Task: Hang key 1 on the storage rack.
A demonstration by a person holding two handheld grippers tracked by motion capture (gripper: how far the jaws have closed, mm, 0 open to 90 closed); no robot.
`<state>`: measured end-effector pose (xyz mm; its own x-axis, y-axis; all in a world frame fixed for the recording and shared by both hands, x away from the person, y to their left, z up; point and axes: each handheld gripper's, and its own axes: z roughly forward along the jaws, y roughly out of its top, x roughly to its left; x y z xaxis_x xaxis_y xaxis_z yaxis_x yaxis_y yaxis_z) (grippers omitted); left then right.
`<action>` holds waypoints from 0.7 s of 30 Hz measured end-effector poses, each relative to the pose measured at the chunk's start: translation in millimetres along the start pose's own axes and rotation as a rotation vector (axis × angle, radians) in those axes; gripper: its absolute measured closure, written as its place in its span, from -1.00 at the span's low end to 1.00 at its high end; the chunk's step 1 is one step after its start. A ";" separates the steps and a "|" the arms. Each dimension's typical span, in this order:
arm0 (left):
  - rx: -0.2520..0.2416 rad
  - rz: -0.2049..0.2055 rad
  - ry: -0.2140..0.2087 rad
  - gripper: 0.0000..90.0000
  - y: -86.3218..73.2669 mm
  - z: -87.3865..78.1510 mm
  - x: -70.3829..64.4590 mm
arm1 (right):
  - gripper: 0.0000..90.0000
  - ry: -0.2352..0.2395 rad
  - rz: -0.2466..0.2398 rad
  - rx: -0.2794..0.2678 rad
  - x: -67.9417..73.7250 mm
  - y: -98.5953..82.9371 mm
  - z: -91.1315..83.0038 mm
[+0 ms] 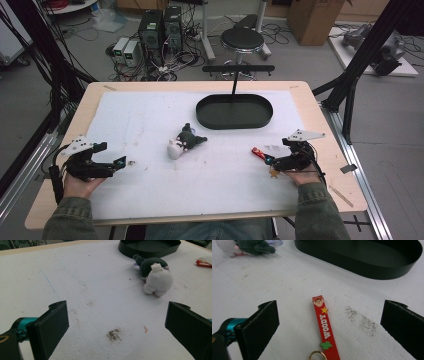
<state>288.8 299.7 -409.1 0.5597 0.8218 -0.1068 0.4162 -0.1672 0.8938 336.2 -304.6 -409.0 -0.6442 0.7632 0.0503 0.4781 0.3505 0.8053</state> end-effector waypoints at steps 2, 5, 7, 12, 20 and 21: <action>0.000 0.000 0.000 -0.88 0.0 0.1 -0.1 | -0.98 0.001 -0.009 0.004 0.8 0.6 1.9; 0.000 0.000 0.001 -0.88 0.0 0.0 0.1 | -0.98 0.010 -0.023 0.021 4.4 2.6 7.2; 0.002 0.000 0.003 -0.88 -0.1 0.1 0.0 | -0.98 0.012 -0.027 0.029 5.9 3.1 9.6; 0.009 0.004 0.001 -0.88 -0.3 1.0 0.4 | -0.98 0.017 -0.045 0.064 7.8 3.3 16.5; 0.015 0.005 -0.001 -0.88 -0.5 2.7 -0.4 | -0.90 0.032 -0.060 0.138 12.3 7.7 30.6; 0.015 0.005 -0.001 -0.88 -0.5 2.7 -0.4 | -0.90 0.032 -0.060 0.138 12.3 7.7 30.6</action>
<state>290.4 297.9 -410.7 0.5625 0.8203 -0.1033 0.4246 -0.1794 0.8874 350.2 -275.9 -420.3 -0.6918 0.7216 0.0248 0.5140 0.4680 0.7188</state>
